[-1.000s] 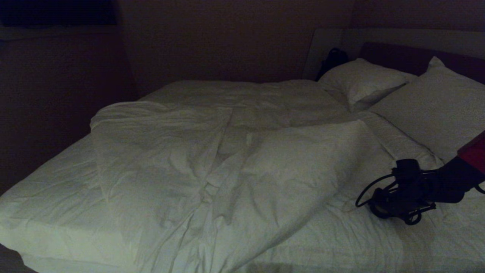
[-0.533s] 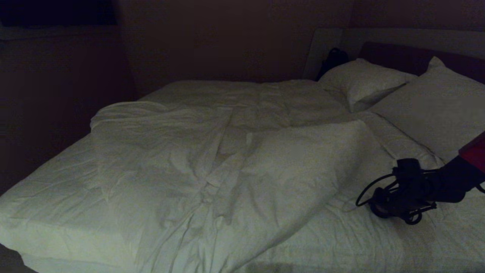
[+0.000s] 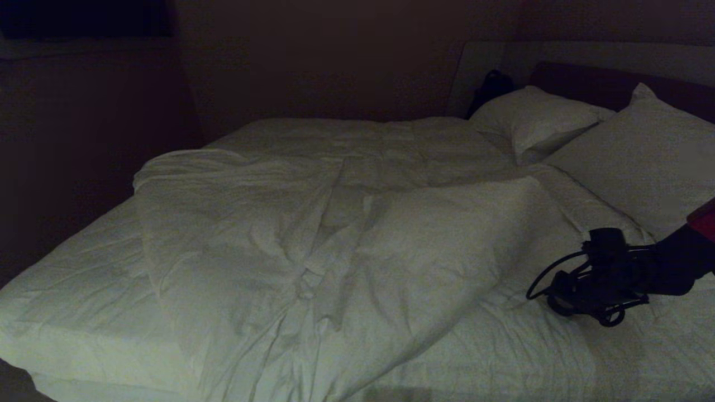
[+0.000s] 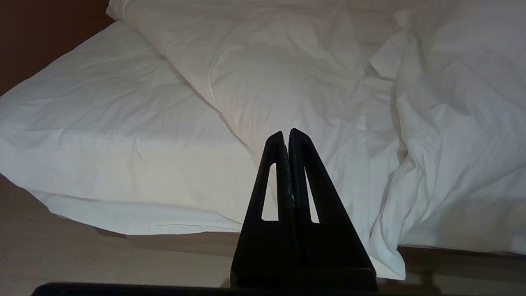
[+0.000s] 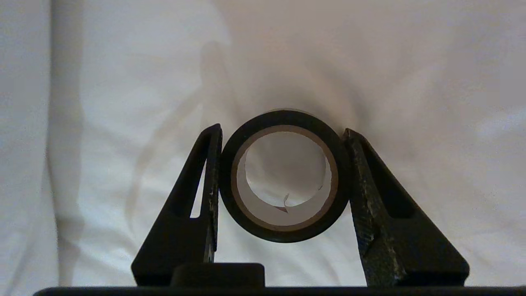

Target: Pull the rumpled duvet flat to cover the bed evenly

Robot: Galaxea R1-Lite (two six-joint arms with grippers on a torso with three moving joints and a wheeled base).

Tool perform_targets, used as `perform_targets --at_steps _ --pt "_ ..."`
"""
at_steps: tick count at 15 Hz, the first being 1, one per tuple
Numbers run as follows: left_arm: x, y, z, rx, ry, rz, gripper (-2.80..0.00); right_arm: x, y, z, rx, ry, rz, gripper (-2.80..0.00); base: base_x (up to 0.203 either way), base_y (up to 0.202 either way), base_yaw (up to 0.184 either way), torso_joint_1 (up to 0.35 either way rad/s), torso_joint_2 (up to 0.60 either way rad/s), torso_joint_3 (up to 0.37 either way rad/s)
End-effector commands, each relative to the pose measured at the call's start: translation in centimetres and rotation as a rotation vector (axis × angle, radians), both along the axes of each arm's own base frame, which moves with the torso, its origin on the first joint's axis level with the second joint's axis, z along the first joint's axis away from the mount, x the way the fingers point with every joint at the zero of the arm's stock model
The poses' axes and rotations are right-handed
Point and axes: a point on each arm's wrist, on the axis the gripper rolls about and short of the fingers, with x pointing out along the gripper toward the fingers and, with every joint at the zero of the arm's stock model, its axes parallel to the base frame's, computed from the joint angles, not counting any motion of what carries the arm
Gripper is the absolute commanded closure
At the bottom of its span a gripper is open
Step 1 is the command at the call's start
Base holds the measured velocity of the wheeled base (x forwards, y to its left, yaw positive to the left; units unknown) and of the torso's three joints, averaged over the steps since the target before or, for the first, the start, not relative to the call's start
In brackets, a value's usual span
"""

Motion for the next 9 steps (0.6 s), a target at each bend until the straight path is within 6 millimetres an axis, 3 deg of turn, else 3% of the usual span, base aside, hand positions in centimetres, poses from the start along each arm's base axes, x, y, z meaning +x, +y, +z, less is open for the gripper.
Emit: perform_targets --at_steps 1,9 --pt "0.0 0.0 0.0 0.0 -0.001 0.0 0.0 -0.3 0.0 0.6 -0.001 -0.012 -0.003 0.0 0.0 0.0 0.0 0.0 0.0 0.0" --pt "0.0 0.0 0.0 0.0 0.0 0.0 0.0 -1.6 0.3 2.8 -0.004 -0.054 0.001 0.0 0.0 0.0 0.0 0.0 0.0 0.0"
